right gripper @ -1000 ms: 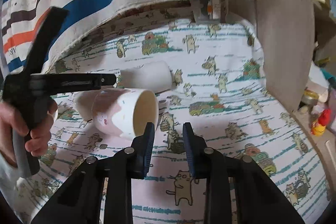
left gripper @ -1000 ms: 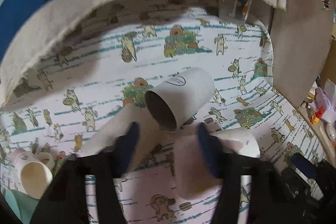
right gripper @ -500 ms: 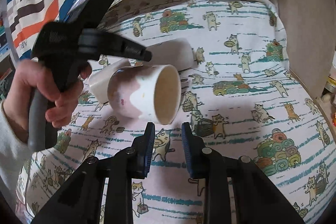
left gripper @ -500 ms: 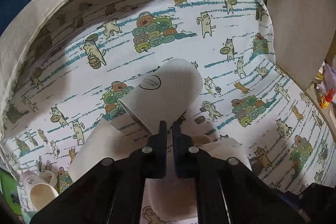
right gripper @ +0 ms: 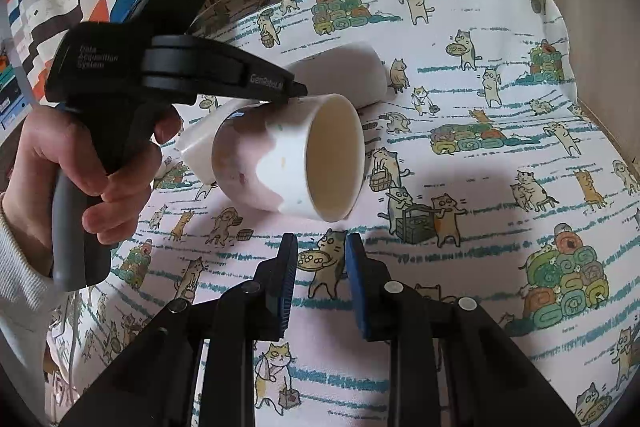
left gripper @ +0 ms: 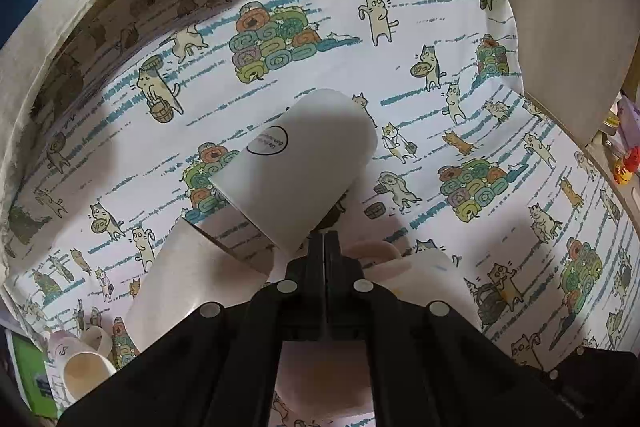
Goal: Flip cup upside down
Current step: 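Rotate the held pink mug with the left gripper so its rim faces down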
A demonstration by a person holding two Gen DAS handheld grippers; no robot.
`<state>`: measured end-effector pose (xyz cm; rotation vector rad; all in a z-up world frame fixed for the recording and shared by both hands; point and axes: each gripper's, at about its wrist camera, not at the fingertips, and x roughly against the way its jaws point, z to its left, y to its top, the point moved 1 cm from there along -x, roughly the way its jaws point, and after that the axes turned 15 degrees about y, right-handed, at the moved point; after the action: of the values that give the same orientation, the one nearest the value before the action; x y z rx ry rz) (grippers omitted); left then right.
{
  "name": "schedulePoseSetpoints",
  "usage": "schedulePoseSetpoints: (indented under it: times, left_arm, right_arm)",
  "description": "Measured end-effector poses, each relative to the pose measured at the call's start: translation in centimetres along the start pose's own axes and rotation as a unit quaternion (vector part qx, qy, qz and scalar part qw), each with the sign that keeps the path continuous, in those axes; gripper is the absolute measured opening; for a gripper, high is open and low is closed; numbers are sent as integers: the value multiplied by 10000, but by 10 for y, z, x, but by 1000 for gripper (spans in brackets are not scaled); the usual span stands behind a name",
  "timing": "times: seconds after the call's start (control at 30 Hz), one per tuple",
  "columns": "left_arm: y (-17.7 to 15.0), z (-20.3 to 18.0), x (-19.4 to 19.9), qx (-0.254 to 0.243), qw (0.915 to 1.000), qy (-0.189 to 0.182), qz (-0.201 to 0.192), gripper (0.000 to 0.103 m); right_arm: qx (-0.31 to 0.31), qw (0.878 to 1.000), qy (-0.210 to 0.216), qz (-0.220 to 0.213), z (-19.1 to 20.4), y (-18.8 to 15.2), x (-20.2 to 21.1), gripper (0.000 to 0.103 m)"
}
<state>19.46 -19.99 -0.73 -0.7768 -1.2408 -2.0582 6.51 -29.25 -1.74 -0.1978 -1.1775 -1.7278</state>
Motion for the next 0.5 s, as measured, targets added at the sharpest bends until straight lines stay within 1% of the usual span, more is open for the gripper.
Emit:
schedulePoseSetpoints:
  times: [0.07,0.13,0.2,0.3,0.4,0.5]
  left_arm:
    - [-3,2,2,-31,10000,-76,34,1]
    - [-8,2,6,-188,9998,-55,80,1]
    - [-15,4,10,-234,9996,-31,132,1]
    - [-26,9,19,-155,9993,-221,254,0]
    - [-38,12,30,-220,9994,-221,165,0]
    - [-51,21,36,-176,9991,-363,115,0]
  right_arm:
    - [-85,10000,0,49,-3,0,-2,27]
    - [-142,9998,3,111,-6,0,-4,27]
    - [-134,9998,-50,162,-6,-1,-6,27]
    - [-72,9998,-41,166,-3,-1,-5,27]
    - [11,9998,-138,172,-2,-1,-6,27]
    - [67,9995,-166,242,-1,-1,-9,25]
